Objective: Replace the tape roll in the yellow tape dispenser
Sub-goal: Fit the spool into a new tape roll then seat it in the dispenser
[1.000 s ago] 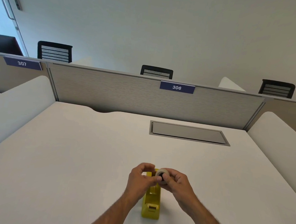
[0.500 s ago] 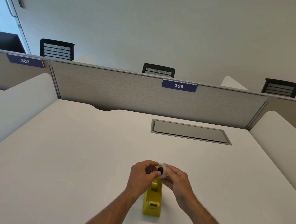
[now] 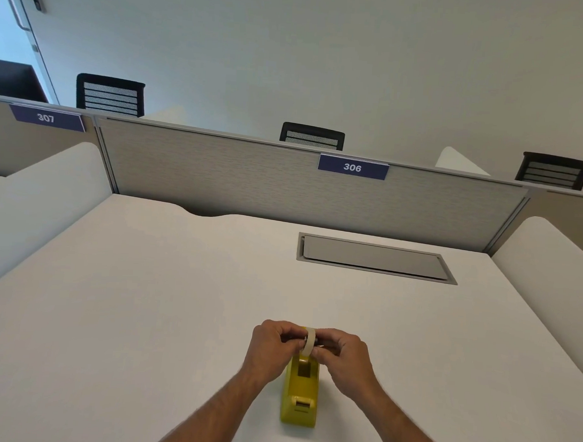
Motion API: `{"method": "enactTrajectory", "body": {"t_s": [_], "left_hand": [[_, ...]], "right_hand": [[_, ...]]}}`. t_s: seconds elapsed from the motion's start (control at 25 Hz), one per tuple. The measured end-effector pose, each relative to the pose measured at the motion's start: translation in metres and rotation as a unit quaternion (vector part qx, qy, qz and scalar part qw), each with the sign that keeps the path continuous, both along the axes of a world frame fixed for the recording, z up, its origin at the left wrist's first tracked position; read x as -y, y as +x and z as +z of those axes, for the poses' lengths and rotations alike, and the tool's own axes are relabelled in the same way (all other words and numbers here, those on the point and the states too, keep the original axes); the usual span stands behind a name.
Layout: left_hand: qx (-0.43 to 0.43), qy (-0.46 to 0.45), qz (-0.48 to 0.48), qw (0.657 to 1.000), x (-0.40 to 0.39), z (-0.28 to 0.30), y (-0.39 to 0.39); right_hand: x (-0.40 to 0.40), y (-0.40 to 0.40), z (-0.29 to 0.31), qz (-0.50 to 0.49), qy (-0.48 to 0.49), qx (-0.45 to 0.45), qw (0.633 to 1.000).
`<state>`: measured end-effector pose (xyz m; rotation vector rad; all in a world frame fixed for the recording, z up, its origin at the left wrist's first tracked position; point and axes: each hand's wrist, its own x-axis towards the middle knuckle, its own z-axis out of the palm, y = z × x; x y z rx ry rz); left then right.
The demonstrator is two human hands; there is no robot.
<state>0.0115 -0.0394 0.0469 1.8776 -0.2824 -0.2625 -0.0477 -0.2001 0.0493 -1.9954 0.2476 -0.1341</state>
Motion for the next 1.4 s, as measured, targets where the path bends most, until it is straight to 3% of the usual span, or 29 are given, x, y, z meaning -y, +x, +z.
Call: {"method": "enactTrajectory", "body": {"t_s": [0.24, 0.8, 1.4], "left_hand": [[0.010, 0.021, -0.007, 1.000, -0.003, -0.004, 0.001], [-0.009, -0.018, 0.004, 1.000, 0.002, -0.009, -0.009], [0.045, 0.065, -0.022, 0.997, -0.002, -0.013, -0.005]], "right_hand": [[-0.002, 0.004, -0.005, -0.009, -0.065, 0.013, 0.998], [0.015, 0.002, -0.006, 0.014, -0.023, 0.004, 1.000], [0.012, 0.007, -0.012, 0.031, -0.102, -0.020, 0.994]]}}
